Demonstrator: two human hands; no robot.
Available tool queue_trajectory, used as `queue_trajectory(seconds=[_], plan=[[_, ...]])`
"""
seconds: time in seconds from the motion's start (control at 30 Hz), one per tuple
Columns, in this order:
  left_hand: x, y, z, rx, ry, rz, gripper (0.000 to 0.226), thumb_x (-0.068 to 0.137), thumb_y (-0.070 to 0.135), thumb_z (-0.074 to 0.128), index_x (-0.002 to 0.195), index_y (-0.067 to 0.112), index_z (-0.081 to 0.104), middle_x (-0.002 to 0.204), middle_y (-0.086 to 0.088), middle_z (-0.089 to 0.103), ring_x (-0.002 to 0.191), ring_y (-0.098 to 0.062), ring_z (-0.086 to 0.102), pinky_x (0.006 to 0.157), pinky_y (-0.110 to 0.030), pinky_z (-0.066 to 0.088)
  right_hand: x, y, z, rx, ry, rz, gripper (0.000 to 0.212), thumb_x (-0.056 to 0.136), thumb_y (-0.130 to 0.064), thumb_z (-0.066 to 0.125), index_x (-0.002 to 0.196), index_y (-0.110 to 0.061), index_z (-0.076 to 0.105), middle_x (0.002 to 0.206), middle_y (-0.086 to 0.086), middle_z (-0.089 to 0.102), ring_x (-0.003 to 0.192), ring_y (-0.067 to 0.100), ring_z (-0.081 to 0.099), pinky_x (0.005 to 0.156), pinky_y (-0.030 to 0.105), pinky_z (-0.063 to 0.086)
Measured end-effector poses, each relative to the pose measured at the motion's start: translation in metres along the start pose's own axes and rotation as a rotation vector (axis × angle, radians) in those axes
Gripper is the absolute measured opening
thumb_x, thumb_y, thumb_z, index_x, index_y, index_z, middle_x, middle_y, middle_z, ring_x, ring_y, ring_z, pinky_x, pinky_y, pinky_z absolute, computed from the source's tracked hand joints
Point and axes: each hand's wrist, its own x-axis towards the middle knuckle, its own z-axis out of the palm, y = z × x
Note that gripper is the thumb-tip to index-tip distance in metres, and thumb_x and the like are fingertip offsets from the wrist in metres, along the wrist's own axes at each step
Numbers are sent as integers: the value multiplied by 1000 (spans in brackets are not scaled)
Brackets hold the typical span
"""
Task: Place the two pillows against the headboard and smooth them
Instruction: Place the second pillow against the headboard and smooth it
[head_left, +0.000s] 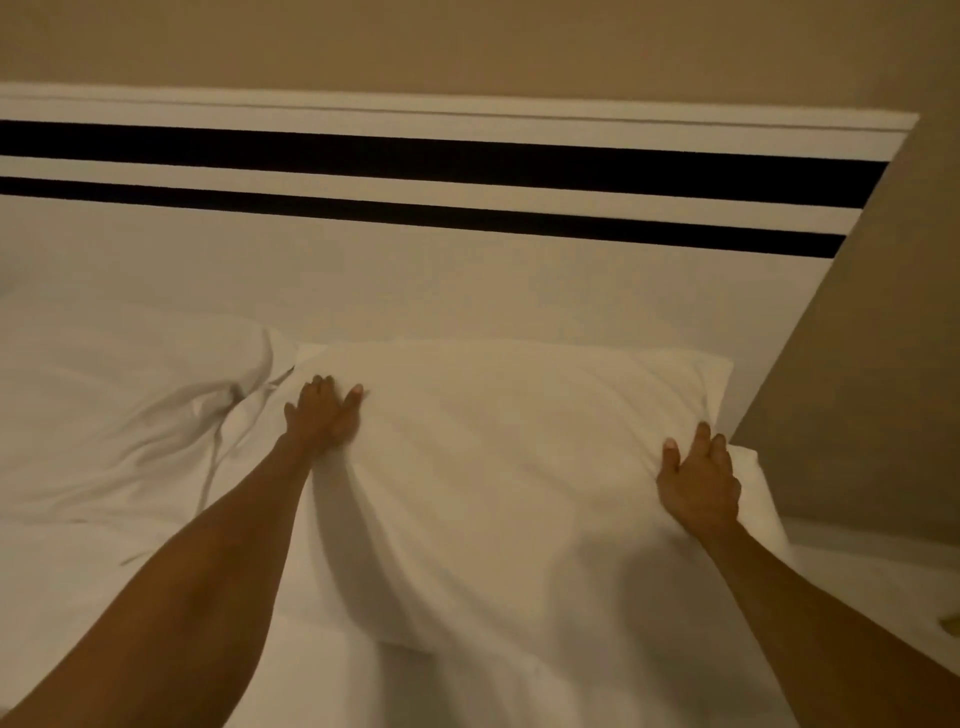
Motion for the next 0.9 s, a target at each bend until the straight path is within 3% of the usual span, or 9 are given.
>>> queue_trajectory(seconds=[0.1,0.2,0.43,0.63,0.77,0.9], plan=[[6,25,3,1,-36,134,71,99,53,28,152,8,21,162,-10,14,150,-23,12,119,-46,10,-5,-18,-3,-20,100,-65,61,102,-41,30,154,-10,17,160,19,14,147,34,15,118,46,15],[9,59,12,6,-44,309,70,98,51,32,153,9,19,163,-9,11,151,-23,10,120,-46,10,-8,-44,2,-12,152,-147,59,102,-39,30,153,-11,20,161,16,13,148,32,13,119,46,12],[-12,130,51,45,-116,578,65,101,48,25,155,13,13,164,-4,4,151,-19,3,121,-40,3,-15,-105,42,-130,69,-425,55,102,-37,26,154,-22,17,164,6,6,151,23,5,120,44,7],[-20,138,79,-55,-109,612,54,104,37,16,155,18,15,164,-2,9,151,-17,5,121,-39,3,-17,-125,81,-187,-54,-511,52,102,-36,21,153,-26,21,164,2,11,151,21,6,120,43,3],[-3,107,85,-18,-96,584,55,103,41,18,154,23,17,163,1,11,151,-15,6,121,-37,4,-4,-107,85,-226,-58,-424,53,101,-46,18,152,-34,21,163,1,14,151,20,8,121,43,2],[30,69,72,35,-88,480,56,101,49,19,154,30,18,163,4,10,151,-15,6,121,-40,4,15,-78,70,-210,-40,-356,57,99,-49,17,152,-29,25,162,2,18,150,24,11,120,43,2]])
